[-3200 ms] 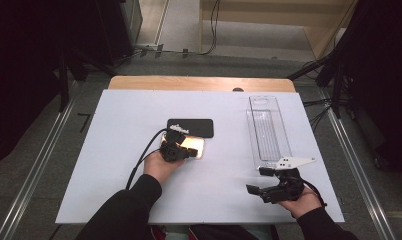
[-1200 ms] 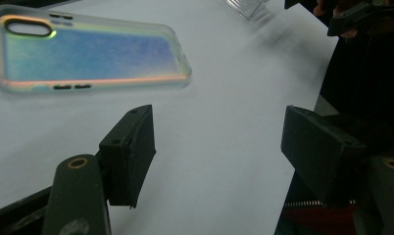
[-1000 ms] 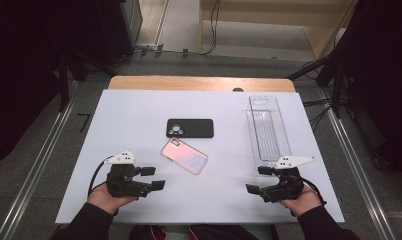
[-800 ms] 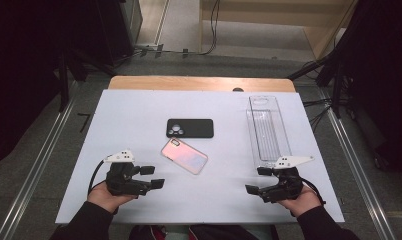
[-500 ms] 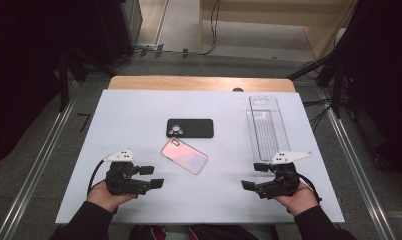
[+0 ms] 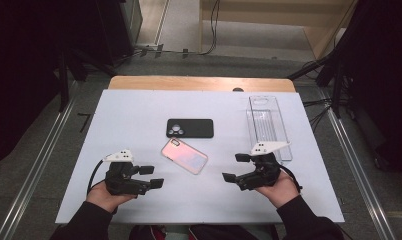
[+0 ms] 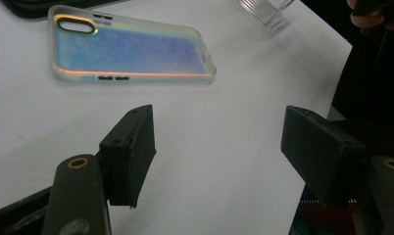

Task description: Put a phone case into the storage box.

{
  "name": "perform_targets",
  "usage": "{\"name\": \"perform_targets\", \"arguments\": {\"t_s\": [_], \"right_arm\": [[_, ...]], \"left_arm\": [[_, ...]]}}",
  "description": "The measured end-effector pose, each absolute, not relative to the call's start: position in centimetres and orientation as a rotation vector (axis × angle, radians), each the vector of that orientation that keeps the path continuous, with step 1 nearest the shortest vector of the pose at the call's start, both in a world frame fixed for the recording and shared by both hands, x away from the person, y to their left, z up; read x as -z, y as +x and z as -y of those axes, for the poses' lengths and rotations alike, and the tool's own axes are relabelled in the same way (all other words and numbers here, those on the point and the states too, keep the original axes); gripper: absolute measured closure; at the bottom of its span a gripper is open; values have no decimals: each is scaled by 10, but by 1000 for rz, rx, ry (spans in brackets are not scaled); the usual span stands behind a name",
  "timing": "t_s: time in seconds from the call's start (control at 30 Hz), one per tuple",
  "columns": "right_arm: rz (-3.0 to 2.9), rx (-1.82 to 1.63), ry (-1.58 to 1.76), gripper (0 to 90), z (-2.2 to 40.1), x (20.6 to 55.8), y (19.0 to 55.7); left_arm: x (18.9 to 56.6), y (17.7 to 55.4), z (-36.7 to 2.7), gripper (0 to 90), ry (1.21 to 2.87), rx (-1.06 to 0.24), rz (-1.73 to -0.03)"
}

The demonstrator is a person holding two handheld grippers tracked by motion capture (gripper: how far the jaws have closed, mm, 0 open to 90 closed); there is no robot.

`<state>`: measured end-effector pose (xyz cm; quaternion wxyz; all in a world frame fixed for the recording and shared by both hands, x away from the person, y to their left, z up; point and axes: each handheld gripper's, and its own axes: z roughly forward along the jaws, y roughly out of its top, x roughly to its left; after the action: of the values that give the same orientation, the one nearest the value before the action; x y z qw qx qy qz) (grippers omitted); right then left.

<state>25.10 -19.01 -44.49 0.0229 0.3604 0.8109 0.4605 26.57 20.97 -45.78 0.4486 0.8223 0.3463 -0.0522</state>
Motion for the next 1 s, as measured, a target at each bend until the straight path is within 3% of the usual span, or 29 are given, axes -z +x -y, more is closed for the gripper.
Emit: {"name": "perform_targets", "arguments": {"t_s": [1.0], "right_arm": [[-2558, -1430, 1012, 124, 122, 439, 315]], "left_arm": [[458, 267, -213, 289, 2030, 135, -875]]}}
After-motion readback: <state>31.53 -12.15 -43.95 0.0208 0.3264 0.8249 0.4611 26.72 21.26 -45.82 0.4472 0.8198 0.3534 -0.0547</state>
